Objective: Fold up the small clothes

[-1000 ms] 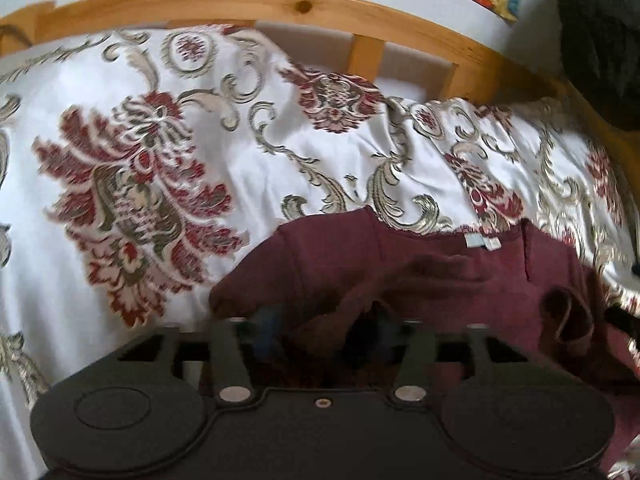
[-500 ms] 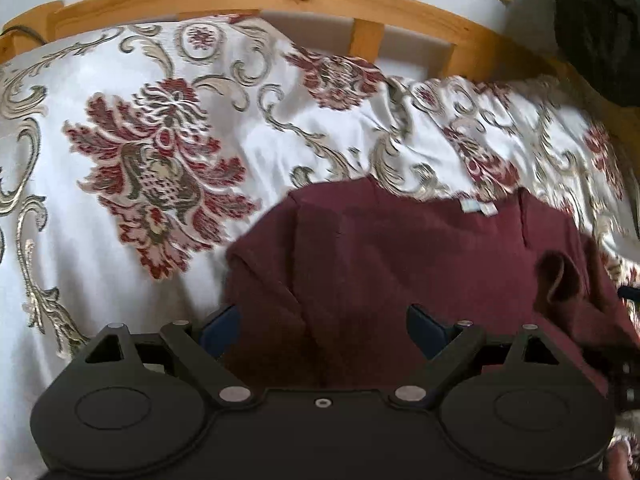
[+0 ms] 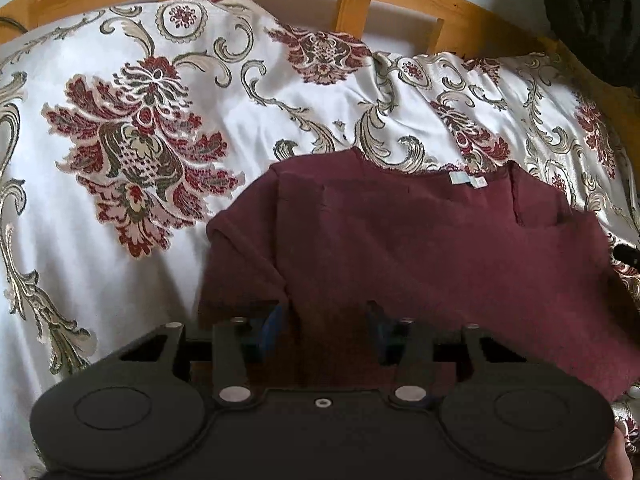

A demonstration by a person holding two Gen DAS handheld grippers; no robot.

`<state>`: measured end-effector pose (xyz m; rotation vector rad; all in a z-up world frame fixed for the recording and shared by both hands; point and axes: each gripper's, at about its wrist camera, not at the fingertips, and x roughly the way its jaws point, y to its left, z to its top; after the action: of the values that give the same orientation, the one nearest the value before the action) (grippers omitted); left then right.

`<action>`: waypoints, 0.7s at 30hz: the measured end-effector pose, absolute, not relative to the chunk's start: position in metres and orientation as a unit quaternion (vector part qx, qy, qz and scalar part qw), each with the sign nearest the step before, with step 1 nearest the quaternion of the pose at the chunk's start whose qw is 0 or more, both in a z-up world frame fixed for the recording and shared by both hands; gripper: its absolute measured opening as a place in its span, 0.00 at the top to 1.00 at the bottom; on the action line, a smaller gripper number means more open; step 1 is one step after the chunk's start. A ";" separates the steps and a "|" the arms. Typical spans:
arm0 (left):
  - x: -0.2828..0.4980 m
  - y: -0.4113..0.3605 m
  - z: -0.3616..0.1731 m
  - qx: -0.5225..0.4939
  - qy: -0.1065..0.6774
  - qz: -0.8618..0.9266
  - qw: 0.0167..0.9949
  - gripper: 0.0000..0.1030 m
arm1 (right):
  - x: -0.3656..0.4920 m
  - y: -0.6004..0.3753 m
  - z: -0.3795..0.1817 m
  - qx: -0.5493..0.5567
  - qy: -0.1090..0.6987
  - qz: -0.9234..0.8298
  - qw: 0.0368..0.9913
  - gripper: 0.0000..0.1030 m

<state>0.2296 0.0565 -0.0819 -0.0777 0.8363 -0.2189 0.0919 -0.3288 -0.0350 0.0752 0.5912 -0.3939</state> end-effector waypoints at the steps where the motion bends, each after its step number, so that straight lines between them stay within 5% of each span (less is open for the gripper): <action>1: 0.230 0.056 -0.082 -0.037 0.405 -0.107 0.907 0.56 | 0.091 -0.336 -0.037 0.056 0.294 -0.198 0.933 0.89; 3: 0.230 0.055 -0.083 -0.037 0.407 -0.108 0.906 0.56 | 0.087 -0.349 -0.041 0.098 0.295 -0.200 0.929 0.58; 5: 0.232 0.056 -0.085 -0.039 0.412 -0.109 0.904 0.55 | 0.083 -0.350 -0.039 0.121 0.279 -0.183 0.935 0.39; 10: 0.239 0.061 -0.091 -0.060 0.423 -0.105 0.898 0.55 | 0.092 -0.343 -0.039 0.102 0.269 -0.155 0.945 0.37; 12: 0.241 0.063 -0.092 -0.064 0.421 -0.103 0.899 0.59 | 0.099 -0.341 -0.046 0.087 0.282 -0.157 0.943 0.47; 15: 0.241 0.065 -0.092 -0.058 0.413 -0.090 0.904 0.87 | 0.106 -0.336 -0.050 0.073 0.290 -0.154 0.942 0.76; 16: 0.241 0.067 -0.092 -0.064 0.411 -0.090 0.905 0.91 | 0.106 -0.334 -0.051 0.069 0.290 -0.154 0.942 0.79; 21: 0.229 0.063 -0.081 -0.060 0.380 -0.080 0.920 0.97 | 0.105 -0.325 -0.050 0.024 0.268 -0.154 0.951 0.94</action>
<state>0.2289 0.0629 -0.0810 -0.1242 0.7805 -0.1640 0.1052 -0.3245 -0.0498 0.0490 0.5448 -0.3124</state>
